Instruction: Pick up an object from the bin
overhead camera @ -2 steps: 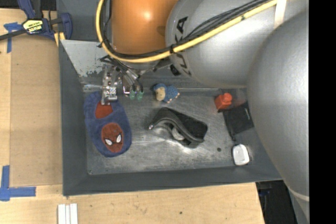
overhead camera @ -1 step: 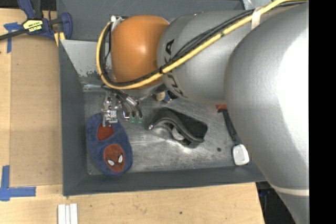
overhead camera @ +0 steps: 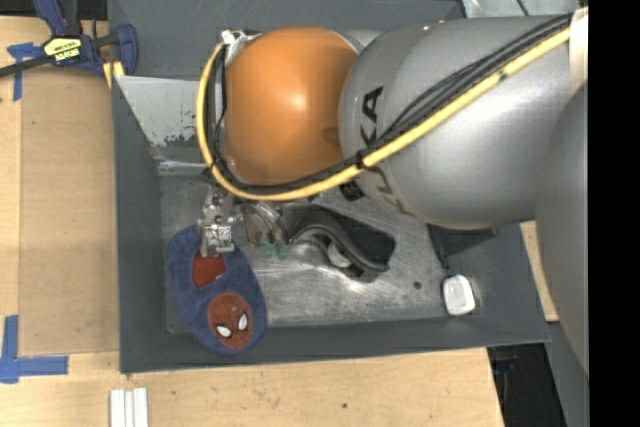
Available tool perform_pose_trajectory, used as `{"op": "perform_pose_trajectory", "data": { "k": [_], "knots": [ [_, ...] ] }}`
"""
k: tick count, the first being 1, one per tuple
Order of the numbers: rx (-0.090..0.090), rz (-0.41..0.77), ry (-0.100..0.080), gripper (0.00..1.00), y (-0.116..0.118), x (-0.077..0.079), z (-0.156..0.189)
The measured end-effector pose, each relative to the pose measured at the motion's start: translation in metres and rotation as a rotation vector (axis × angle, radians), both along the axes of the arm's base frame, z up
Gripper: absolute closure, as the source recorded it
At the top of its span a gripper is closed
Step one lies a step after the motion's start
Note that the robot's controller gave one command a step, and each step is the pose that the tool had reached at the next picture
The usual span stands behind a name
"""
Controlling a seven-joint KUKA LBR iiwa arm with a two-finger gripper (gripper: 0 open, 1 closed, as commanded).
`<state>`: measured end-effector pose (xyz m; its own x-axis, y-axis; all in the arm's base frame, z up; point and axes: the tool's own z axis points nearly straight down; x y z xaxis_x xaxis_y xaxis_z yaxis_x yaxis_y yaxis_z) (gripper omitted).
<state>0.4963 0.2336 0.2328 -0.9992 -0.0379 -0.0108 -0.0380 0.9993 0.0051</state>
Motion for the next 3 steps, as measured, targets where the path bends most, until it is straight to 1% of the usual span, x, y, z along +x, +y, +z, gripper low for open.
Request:
{"op": "perform_pose_trajectory", "data": {
  "k": [1, 2, 3],
  "knots": [
    [-0.008, -0.102, 0.014, 1.0, -0.03, 0.069, -0.122],
    [-0.002, -0.099, 0.001, 1.0, -0.066, 0.044, 0.022],
    [-0.005, -0.167, 0.013, 1.0, -0.01, 0.106, -0.118]
  ]
}}
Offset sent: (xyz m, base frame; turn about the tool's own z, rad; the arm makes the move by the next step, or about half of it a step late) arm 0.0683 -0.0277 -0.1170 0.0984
